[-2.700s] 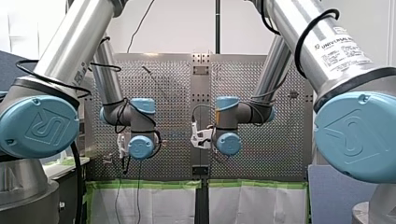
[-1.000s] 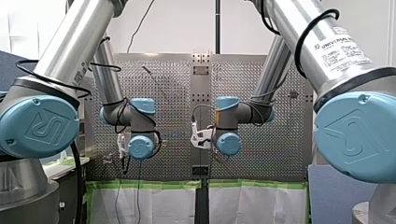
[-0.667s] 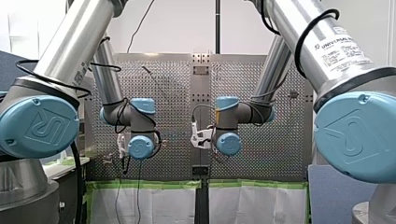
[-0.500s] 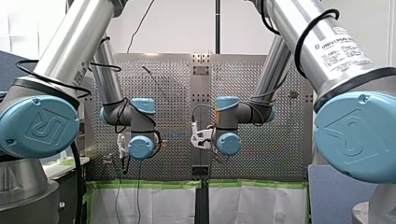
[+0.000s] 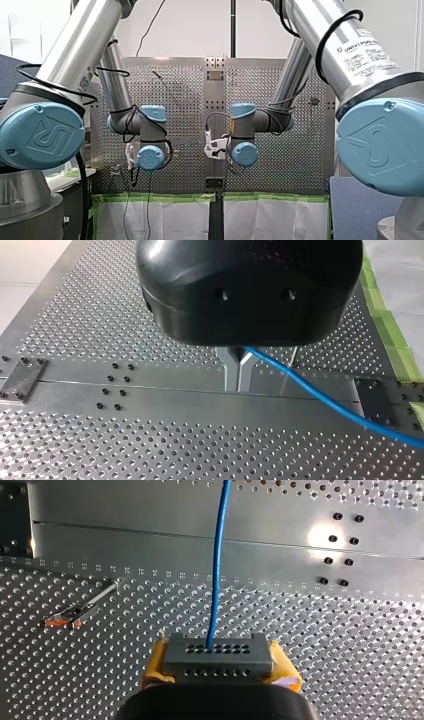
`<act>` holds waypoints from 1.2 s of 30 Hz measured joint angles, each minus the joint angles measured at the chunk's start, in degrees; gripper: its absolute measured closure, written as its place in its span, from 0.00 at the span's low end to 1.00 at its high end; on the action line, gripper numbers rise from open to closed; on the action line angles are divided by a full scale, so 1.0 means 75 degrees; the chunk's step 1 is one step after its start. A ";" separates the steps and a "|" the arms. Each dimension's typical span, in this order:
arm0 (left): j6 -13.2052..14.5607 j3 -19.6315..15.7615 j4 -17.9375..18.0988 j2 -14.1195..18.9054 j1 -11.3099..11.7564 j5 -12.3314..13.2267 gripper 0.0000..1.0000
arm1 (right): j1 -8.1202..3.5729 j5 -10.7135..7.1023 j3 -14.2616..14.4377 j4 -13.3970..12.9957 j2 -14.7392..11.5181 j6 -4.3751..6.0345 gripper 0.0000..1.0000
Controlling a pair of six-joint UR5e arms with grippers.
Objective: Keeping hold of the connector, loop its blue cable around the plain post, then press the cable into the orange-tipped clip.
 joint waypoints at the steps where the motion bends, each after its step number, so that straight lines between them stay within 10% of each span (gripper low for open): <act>1: 0.0000 0.0000 0.0000 0.0000 0.0000 0.0000 1.00 | 0.0000 0.0000 0.0000 0.0001 0.0000 0.0000 1.00; 15: 0.0029 -0.0030 -0.0027 0.0030 0.0029 0.0028 1.00 | 0.0003 0.0003 0.0004 0.0003 0.0003 -0.0001 1.00; 23: 0.0277 -0.0524 -0.0348 0.0299 0.0523 0.0523 1.00 | 0.0314 0.0022 0.0079 0.0471 0.0470 -0.0011 1.00; 36: 0.0293 -0.0877 -0.0375 0.0316 0.0876 0.0842 1.00 | 0.0351 0.0023 0.0082 0.0726 0.0724 -0.0011 1.00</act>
